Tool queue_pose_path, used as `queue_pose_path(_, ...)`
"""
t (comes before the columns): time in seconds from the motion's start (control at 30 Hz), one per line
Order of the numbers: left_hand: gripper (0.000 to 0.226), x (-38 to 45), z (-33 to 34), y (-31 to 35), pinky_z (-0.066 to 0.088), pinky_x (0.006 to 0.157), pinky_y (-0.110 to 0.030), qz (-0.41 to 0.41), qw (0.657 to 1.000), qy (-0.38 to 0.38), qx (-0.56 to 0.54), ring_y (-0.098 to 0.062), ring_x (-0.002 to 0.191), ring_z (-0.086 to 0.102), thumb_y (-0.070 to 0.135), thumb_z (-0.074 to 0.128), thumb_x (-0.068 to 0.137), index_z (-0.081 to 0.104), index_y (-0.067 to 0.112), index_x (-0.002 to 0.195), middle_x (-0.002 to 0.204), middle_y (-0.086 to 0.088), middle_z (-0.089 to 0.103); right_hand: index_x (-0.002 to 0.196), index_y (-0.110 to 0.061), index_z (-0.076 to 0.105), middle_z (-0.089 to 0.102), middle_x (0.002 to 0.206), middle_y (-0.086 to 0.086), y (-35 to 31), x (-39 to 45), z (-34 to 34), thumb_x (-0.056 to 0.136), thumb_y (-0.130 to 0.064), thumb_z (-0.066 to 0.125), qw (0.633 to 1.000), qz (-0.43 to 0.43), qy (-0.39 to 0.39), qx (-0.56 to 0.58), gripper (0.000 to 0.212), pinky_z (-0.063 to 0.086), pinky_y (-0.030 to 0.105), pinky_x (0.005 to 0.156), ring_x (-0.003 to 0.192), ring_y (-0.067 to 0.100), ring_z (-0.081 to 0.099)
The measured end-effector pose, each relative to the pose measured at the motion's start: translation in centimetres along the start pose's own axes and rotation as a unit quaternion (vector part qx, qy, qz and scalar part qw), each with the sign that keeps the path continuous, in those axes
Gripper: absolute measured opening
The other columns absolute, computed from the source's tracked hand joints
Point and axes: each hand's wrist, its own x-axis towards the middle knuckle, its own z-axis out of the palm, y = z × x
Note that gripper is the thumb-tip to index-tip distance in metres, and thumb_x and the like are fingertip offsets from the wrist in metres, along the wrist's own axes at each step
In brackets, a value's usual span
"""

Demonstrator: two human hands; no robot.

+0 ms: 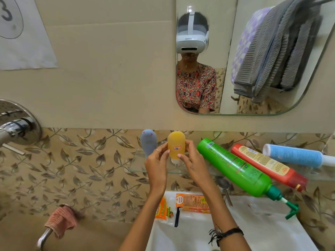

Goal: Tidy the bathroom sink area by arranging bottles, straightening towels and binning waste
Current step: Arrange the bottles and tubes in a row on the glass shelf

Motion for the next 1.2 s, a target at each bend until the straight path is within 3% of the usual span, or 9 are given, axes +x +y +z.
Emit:
queue_pose_path(0.13,0.024,0.3,0.0,-0.4,0.048,0.074,-0.003,0.009,0.999,0.007,0.03,0.003,0.089,0.063,0.009,0.061,0.087,0.068,0.014,0.108,0.095,0.007,0.07,0.13,-0.018,0.037,0.054,0.124,0.008,0.4,0.1,0.1,0.093,-0.02,0.052,1.0,0.011,0.0,-0.016,0.041,0.045,0.041,0.093,0.115,0.021,0.05)
queue_pose_path(0.27,0.017,-0.4,-0.2,0.0,0.052,0.074,-0.013,0.049,0.995,0.033,0.078,-0.003,0.084,0.062,0.008,0.062,0.085,0.067,0.015,0.1,0.093,0.002,0.067,0.138,-0.024,0.031,0.049,0.13,0.005,0.7,-0.5,0.4,0.091,-0.022,0.054,0.998,0.02,0.023,-0.049,0.052,0.036,0.025,0.091,0.122,0.015,0.044)
queue_pose_path(0.4,0.009,-1.7,-0.3,0.9,0.046,0.067,-0.011,0.156,0.978,0.058,0.127,-0.01,0.076,0.058,0.004,0.062,0.085,0.064,0.01,0.091,0.087,-0.002,0.059,0.136,-0.021,0.04,0.052,0.131,0.002,0.0,-2.2,0.5,0.089,-0.016,0.058,0.989,-0.003,0.137,-0.048,0.051,0.038,0.021,0.095,0.12,0.013,0.048)
queue_pose_path(0.57,0.009,-4.2,1.4,1.6,0.041,0.07,-0.008,0.269,0.955,-0.07,0.106,-0.003,0.079,0.054,0.007,0.06,0.084,0.065,0.012,0.09,0.086,0.002,0.06,0.097,-0.025,0.064,0.067,0.092,-0.007,0.4,-5.8,1.0,0.089,-0.013,0.058,0.936,0.001,0.351,0.017,0.016,0.046,0.01,0.076,0.087,0.001,0.062)
queue_pose_path(0.73,0.024,-4.4,3.9,1.5,0.055,0.073,-0.029,0.411,0.871,-0.197,0.182,-0.021,0.094,0.066,0.007,0.066,0.078,0.069,0.01,0.101,0.101,-0.007,0.069,0.094,-0.02,0.061,0.068,0.097,0.01,3.9,-9.0,0.5,0.086,-0.001,0.06,0.829,0.166,0.482,0.231,0.02,0.052,0.019,0.076,0.085,0.007,0.065)
queue_pose_path(0.8,0.048,-3.3,5.3,1.9,0.05,0.092,-0.034,0.446,0.826,-0.273,0.212,-0.024,0.115,0.059,0.011,0.072,0.071,0.062,0.01,0.118,0.119,-0.009,0.065,0.105,-0.013,0.052,0.064,0.101,0.016,4.8,-9.6,-0.8,0.083,0.008,0.058,0.787,0.192,0.495,0.315,0.031,0.054,0.031,0.081,0.091,0.02,0.063)
queue_pose_path(0.97,0.074,-1.4,8.1,2.1,0.021,0.113,-0.035,0.445,0.735,-0.404,0.314,-0.02,0.139,0.031,0.02,0.066,0.076,0.033,0.016,0.142,0.148,-0.004,0.039,0.125,-0.013,0.047,0.06,0.116,0.019,5.0,-9.0,-3.2,0.077,0.018,0.058,0.785,0.146,0.456,0.393,0.058,0.052,0.039,0.089,0.105,0.028,0.06)
queue_pose_path(1.1,0.075,-1.6,9.3,0.9,0.003,0.117,-0.041,0.426,0.718,-0.411,0.367,-0.02,0.142,0.024,0.026,0.062,0.079,0.027,0.019,0.145,0.151,-0.005,0.031,0.135,-0.005,0.039,0.052,0.127,0.023,5.4,-9.0,-4.1,0.08,0.021,0.052,0.762,0.146,0.436,0.456,0.062,0.055,0.034,0.082,0.11,0.034,0.055)
queue_pose_path(1.2,0.068,-2.6,9.8,1.4,0.008,0.114,-0.058,0.417,0.736,-0.38,0.374,-0.025,0.131,0.042,0.028,0.068,0.073,0.044,0.014,0.135,0.136,-0.011,0.048,0.127,-0.006,0.045,0.056,0.12,0.021,5.2,-9.2,-4.4,0.079,0.02,0.054,0.781,0.151,0.423,0.434,0.056,0.054,0.037,0.085,0.104,0.031,0.058)
